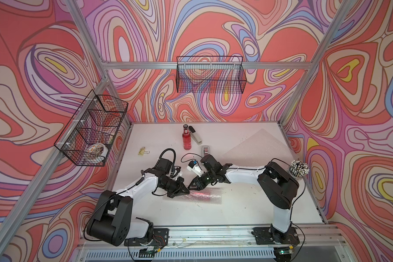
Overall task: Wrap wine bottles in bubble wrap
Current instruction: Stick the tape on the bubble wrap.
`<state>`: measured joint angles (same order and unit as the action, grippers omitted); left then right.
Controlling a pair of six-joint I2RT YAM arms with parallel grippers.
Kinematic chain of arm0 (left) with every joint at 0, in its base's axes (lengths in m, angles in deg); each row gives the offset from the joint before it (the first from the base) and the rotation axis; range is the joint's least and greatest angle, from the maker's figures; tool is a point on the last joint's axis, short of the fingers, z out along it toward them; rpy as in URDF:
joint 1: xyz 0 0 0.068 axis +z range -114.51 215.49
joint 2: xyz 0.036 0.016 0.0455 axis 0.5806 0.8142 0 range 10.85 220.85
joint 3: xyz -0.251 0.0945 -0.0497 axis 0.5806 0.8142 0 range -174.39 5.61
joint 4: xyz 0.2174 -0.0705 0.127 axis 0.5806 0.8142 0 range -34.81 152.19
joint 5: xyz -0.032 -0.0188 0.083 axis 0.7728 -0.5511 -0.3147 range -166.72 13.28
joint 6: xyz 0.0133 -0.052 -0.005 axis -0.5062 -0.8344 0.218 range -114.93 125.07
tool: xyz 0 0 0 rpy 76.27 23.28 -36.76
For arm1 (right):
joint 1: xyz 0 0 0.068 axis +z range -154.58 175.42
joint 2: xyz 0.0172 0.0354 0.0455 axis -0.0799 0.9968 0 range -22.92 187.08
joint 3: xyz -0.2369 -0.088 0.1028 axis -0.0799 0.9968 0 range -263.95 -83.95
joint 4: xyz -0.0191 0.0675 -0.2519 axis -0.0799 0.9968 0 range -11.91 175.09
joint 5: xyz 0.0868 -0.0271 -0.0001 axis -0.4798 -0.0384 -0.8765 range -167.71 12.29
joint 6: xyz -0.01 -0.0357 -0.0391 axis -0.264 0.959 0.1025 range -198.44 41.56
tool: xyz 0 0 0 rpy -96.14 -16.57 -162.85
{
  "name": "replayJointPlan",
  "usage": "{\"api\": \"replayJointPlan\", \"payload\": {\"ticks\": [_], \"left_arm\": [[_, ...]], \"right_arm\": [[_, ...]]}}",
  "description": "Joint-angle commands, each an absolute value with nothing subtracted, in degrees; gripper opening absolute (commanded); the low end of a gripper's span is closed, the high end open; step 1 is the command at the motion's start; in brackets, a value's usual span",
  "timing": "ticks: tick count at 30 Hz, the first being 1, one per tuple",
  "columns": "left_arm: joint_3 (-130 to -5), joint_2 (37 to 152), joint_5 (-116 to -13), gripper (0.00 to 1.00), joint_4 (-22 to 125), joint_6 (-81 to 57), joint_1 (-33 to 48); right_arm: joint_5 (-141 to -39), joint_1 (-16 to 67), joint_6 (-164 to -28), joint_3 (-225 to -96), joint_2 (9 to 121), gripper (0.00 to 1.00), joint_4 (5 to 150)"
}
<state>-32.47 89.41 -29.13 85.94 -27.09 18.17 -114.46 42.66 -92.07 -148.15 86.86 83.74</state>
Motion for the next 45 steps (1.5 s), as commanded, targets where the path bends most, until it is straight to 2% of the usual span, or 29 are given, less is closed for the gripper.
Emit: {"api": "replayJointPlan", "payload": {"ticks": [1, 6, 23, 36, 39, 45], "left_arm": [[-31.4, 90.3, -34.6, 0.00, 90.2, -26.9, 17.5], [-31.5, 90.4, -34.8, 0.00, 90.5, -27.2, 17.3], [-32.9, 88.7, -37.5, 0.13, 95.4, -28.0, 16.5], [-34.8, 87.0, -38.3, 0.18, 97.1, -28.3, 16.4], [-35.7, 85.4, -39.1, 0.23, 98.4, -28.4, 16.4], [-40.5, 82.0, -45.0, 0.29, 105.8, -26.8, 16.5]], "right_arm": [[-110.7, 42.6, -91.5, -148.3, 88.3, 0.37, 87.3], [-110.1, 42.7, -90.7, -147.3, 87.5, 0.37, 87.3], [-111.3, 42.7, -90.4, -146.4, 87.5, 0.35, 85.1], [-113.5, 42.8, -90.5, -145.6, 86.4, 0.35, 82.7], [-113.8, 42.9, -90.5, -145.6, 86.2, 0.35, 82.4], [-114.0, 43.4, -90.2, -145.4, 86.0, 0.36, 82.2]]}}
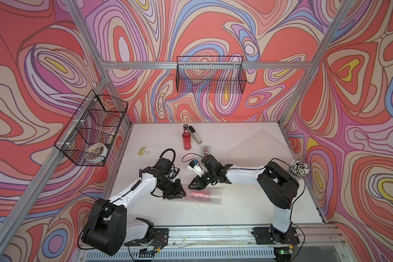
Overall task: Wrap wine bottles in bubble wrap
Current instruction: Stick the tape on the bubble wrap.
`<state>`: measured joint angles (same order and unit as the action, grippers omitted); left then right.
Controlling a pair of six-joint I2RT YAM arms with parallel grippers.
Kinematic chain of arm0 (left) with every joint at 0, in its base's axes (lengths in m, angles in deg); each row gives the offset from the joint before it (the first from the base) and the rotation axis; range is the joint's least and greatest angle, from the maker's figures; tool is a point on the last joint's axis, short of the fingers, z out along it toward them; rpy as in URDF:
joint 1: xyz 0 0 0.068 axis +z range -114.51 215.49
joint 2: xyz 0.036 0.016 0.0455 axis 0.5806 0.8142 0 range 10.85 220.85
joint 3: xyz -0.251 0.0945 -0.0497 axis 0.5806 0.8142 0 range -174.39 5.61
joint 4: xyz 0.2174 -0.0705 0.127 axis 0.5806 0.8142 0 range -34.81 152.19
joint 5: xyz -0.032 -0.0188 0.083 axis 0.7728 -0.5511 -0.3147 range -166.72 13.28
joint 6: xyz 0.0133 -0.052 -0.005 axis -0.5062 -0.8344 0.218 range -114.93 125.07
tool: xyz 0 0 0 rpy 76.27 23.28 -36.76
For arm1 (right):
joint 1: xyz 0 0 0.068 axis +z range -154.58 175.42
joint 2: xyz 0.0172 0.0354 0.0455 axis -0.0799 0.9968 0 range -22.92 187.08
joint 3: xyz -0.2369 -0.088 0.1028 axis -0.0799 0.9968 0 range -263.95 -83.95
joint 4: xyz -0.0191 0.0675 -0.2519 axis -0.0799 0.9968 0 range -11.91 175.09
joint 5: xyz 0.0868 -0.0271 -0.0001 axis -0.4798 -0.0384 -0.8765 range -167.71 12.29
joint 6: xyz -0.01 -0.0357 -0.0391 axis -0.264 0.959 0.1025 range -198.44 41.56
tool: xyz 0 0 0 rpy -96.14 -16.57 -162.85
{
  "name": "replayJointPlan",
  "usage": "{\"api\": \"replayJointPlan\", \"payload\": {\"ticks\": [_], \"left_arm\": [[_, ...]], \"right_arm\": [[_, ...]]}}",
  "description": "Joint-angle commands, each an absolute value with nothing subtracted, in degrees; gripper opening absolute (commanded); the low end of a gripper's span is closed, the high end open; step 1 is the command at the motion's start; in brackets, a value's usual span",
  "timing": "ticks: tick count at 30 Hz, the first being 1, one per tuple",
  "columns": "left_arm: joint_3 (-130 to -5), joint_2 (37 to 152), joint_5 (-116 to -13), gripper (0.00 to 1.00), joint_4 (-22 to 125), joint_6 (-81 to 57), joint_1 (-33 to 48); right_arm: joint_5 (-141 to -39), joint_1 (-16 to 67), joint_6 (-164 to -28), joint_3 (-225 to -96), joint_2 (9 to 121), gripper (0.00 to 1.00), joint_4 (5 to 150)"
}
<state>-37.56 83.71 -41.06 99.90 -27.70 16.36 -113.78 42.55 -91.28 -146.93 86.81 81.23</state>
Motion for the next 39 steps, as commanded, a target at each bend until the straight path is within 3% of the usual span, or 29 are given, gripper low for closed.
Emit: {"api": "replayJointPlan", "payload": {"ticks": [1, 4, 7, 13, 17, 30, 39], "left_arm": [[-41.8, 81.5, -46.4, 0.29, 107.3, -26.4, 16.5], [-45.1, 80.2, -48.3, 0.29, 110.1, -26.0, 16.5], [-43.5, 79.3, -41.9, 0.26, 104.5, -29.6, 16.3], [-38.1, 82.9, -36.0, 0.14, 88.2, -38.5, 10.7], [-36.2, 85.0, -37.6, 0.00, 87.4, -38.0, 10.0], [-32.7, 87.1, -43.4, 0.00, 87.9, -35.1, 10.3], [-31.5, 88.6, -44.2, 0.00, 88.4, -33.2, 10.7]], "right_arm": [[-114.0, 43.5, -90.2, -145.4, 85.9, 0.36, 82.3], [-114.2, 43.6, -90.2, -145.4, 85.8, 0.37, 82.3], [-114.3, 43.6, -90.2, -145.4, 85.9, 0.37, 82.1], [-114.4, 43.6, -90.5, -145.0, 85.8, 0.37, 81.9], [-114.4, 43.6, -90.5, -144.8, 85.5, 0.37, 82.1], [-114.6, 43.6, -90.8, -144.8, 85.5, 0.37, 82.0], [-111.7, 42.8, -91.9, -145.2, 86.0, 0.45, 82.1]]}}
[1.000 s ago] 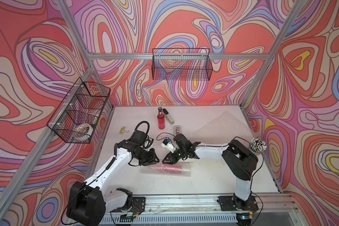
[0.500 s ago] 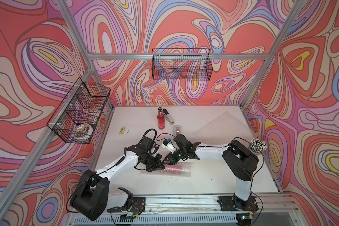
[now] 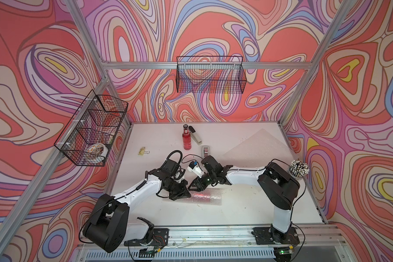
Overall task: Wrap wine bottles in bubble wrap
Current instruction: Stick the tape on the bubble wrap.
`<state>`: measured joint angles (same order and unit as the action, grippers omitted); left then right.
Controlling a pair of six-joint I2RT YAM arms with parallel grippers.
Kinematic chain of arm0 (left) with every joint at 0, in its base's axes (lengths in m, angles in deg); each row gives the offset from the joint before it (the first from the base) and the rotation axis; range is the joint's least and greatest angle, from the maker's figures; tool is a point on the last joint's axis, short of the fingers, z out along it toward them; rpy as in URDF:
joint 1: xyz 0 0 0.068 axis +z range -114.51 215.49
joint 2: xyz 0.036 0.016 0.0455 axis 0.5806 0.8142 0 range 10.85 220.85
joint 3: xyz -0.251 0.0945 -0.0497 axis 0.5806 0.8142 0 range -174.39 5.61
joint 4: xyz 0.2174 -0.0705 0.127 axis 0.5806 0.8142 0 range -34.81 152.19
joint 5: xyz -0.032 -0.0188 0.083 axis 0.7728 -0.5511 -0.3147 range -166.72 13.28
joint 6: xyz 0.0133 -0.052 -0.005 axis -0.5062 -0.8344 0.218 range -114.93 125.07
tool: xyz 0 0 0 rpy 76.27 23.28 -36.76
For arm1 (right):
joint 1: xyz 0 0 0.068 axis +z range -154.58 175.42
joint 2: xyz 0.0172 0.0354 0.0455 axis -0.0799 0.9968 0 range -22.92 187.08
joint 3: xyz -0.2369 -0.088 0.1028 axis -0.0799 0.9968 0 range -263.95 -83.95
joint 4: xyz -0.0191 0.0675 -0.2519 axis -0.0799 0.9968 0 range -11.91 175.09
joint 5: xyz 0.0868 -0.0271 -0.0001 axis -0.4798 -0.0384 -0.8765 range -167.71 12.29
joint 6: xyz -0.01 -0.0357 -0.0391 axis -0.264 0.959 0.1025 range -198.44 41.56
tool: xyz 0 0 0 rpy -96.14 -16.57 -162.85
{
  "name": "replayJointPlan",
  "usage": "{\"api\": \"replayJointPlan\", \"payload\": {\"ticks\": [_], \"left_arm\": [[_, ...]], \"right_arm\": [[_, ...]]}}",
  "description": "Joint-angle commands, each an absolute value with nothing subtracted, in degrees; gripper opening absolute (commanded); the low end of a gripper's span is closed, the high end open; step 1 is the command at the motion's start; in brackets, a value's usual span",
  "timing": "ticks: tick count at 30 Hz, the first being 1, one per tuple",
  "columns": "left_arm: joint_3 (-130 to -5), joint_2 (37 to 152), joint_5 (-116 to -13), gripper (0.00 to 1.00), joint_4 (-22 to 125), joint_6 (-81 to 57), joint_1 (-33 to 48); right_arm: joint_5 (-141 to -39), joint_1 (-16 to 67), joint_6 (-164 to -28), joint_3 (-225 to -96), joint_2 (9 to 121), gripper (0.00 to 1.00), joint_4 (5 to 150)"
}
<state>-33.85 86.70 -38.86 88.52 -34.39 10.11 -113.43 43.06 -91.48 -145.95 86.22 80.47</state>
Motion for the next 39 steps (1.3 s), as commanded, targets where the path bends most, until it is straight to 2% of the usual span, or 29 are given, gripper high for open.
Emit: {"api": "replayJointPlan", "payload": {"ticks": [1, 12, 19, 23, 25, 27, 31, 39], "left_arm": [[-31.2, 88.7, -44.1, 0.00, 88.4, -33.1, 10.8], [-31.4, 90.3, -44.0, 0.00, 88.4, -32.0, 11.3], [-32.4, 90.1, -44.0, 0.00, 89.0, -31.7, 11.3], [-32.7, 90.2, -43.8, 0.00, 89.0, -31.5, 11.4], [-32.7, 90.1, -43.9, 0.00, 89.0, -31.4, 11.3], [-32.6, 90.1, -43.7, 0.00, 88.9, -31.4, 11.4], [-32.8, 90.0, -43.7, 0.00, 89.0, -31.3, 11.3], [-32.3, 89.9, -43.5, 0.00, 88.5, -31.5, 11.3]], "right_arm": [[-111.6, 42.5, -92.5, -145.1, 85.8, 0.45, 81.6], [-111.3, 41.8, -94.0, -146.3, 86.2, 0.47, 79.8], [-110.0, 41.6, -93.3, -145.6, 82.4, 0.53, 80.1], [-107.7, 41.1, -92.6, -145.6, 80.4, 0.52, 80.7], [-105.8, 41.1, -91.9, -145.9, 79.3, 0.48, 81.4], [-106.1, 41.1, -91.5, -146.4, 78.9, 0.39, 81.4], [-112.2, 42.5, -92.7, -146.0, 79.7, 0.21, 78.6], [-114.4, 43.3, -92.2, -146.8, 85.1, 0.16, 78.1]]}}
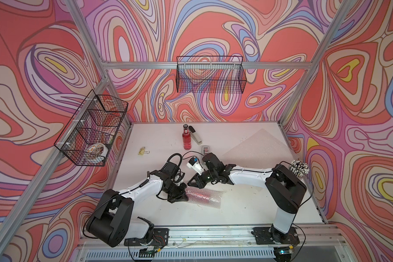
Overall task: Wrap wine bottles in bubble wrap
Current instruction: Stick the tape on the bubble wrap.
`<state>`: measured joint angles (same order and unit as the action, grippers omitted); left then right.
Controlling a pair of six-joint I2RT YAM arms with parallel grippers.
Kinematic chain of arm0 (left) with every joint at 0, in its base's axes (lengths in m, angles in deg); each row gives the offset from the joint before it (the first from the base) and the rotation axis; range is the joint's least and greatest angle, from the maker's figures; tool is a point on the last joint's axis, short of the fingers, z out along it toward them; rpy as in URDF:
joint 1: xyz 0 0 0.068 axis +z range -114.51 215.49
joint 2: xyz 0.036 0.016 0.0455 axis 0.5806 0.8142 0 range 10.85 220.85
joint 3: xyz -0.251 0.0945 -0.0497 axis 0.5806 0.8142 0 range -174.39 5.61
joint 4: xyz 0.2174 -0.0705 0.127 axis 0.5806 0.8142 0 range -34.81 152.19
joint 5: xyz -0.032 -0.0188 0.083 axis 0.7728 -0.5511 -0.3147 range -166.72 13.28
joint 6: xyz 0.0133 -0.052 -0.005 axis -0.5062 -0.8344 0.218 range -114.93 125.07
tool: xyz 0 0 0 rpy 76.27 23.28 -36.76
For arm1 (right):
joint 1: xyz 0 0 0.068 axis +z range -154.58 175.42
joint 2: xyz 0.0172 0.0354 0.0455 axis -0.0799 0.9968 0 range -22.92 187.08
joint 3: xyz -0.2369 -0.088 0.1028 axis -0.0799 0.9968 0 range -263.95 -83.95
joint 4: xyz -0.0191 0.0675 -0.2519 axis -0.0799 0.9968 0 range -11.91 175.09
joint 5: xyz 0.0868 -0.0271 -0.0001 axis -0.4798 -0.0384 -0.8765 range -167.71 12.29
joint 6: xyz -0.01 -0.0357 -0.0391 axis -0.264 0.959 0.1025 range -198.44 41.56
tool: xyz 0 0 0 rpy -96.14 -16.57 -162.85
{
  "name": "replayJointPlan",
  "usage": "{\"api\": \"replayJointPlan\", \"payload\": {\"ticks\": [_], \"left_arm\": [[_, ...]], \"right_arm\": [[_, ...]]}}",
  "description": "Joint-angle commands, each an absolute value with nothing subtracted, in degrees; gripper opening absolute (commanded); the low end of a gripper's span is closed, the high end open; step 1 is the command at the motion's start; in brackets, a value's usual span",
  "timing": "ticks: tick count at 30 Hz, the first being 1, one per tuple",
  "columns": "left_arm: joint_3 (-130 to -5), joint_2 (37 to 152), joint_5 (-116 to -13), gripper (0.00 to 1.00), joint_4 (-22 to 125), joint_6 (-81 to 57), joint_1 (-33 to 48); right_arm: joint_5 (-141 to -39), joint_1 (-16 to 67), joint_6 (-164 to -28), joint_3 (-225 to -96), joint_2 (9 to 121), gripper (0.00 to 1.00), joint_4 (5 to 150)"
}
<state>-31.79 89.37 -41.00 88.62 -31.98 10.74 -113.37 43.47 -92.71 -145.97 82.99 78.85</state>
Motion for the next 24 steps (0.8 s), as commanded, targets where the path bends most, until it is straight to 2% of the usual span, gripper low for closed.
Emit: {"api": "replayJointPlan", "payload": {"ticks": [1, 7, 10, 13, 18, 21, 24], "left_arm": [[-32.3, 89.8, -43.6, 0.00, 88.6, -31.5, 11.3], [-32.8, 88.9, -44.0, 0.00, 89.6, -31.3, 11.3], [-33.4, 88.3, -43.9, 0.01, 89.9, -31.7, 11.4], [-34.7, 86.5, -45.3, 0.11, 91.9, -31.8, 11.4], [-36.7, 81.7, -48.9, 0.35, 96.9, -33.3, 11.3], [-35.9, 76.7, -50.6, 0.46, 97.9, -37.8, 11.2], [-34.0, 70.1, -52.5, 0.62, 96.6, -43.9, 11.2]], "right_arm": [[-114.4, 43.3, -92.1, -147.2, 85.9, 0.16, 78.1], [-115.1, 43.2, -91.1, -146.8, 87.7, 0.16, 79.8], [-116.2, 43.2, -91.6, -144.8, 85.8, 0.20, 79.3], [-116.9, 43.2, -92.2, -144.1, 84.4, 0.25, 79.3], [-117.9, 43.2, -93.8, -143.5, 83.8, 0.32, 77.5], [-118.1, 43.2, -94.3, -143.0, 83.1, 0.37, 76.3], [-117.7, 42.9, -94.6, -142.5, 81.3, 0.45, 75.2]]}}
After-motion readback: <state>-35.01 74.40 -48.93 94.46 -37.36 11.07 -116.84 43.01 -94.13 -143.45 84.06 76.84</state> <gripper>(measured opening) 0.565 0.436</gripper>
